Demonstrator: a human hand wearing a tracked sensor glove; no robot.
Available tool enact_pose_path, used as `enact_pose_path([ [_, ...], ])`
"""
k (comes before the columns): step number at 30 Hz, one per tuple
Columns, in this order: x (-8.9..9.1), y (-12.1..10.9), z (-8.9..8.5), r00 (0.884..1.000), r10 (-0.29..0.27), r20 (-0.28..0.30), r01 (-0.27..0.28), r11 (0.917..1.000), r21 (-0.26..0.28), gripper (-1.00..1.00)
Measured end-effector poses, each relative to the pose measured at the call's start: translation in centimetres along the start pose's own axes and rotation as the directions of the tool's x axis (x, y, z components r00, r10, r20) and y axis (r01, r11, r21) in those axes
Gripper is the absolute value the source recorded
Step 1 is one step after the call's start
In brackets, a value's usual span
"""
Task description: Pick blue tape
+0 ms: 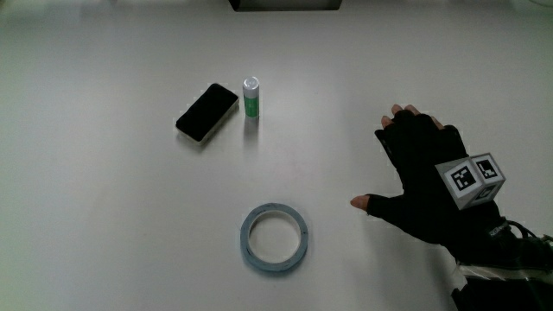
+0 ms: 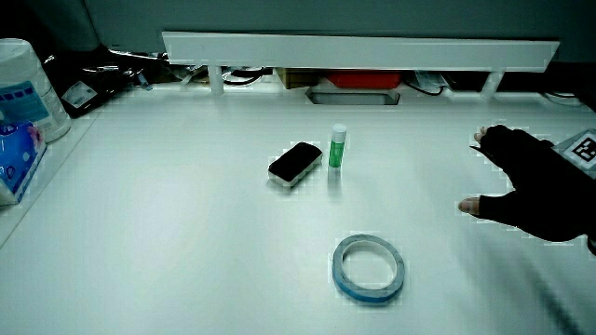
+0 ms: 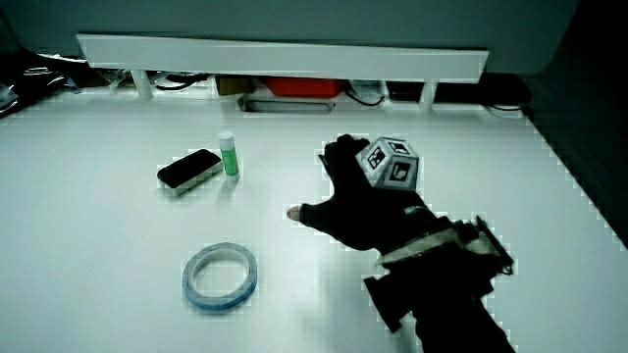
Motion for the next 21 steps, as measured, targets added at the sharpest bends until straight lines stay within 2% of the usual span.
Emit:
enact_pose_path([
  [1,0.0,0.0,-0.4,1.000,0.010,0.024,-0.010,0.9999,0.011,0.00],
  [3,-1.0,0.0,-0.4,1.000,0.011,0.003,-0.011,0.9999,-0.002,0.00],
  [4,-0.9,0.1,-1.0,1.000,0.026,-0.013,-0.026,0.9997,0.004,0.00],
  [5,-1.2,0.1,-1.2,0.999,0.040,-0.016,-0.040,0.9991,-0.015,0.00],
  [6,-0.4,0.4,-2.3,1.000,0.030,0.007,-0.030,0.9993,-0.023,0.00],
  [7,-2.7,0.1,-0.6,0.996,0.074,-0.039,-0.076,0.9965,-0.036,0.00],
  [8,-1.3,0.3,-2.4,0.999,0.047,0.005,-0.047,0.9985,-0.026,0.00],
  [9,-3.1,0.2,-1.2,0.996,0.078,-0.046,-0.080,0.9955,-0.050,0.00],
  [10,-3.3,0.3,-1.6,0.995,0.098,-0.035,-0.100,0.9939,-0.048,0.00],
  [11,-3.4,0.3,-2.0,0.995,0.100,-0.024,-0.101,0.9930,-0.060,0.00],
  [12,-2.7,0.4,-3.2,0.998,0.056,0.012,-0.055,0.9978,-0.037,0.00],
  [13,-3.7,0.5,-2.7,0.992,0.120,-0.043,-0.123,0.9898,-0.072,0.00],
  [17,-4.4,0.9,-4.3,0.986,0.154,-0.064,-0.159,0.9839,-0.081,0.00],
  [20,-5.3,1.0,-5.0,0.985,0.161,-0.056,-0.166,0.9801,-0.109,0.00],
  [21,-5.1,1.0,-5.7,0.990,0.129,-0.048,-0.134,0.9856,-0.103,0.00],
])
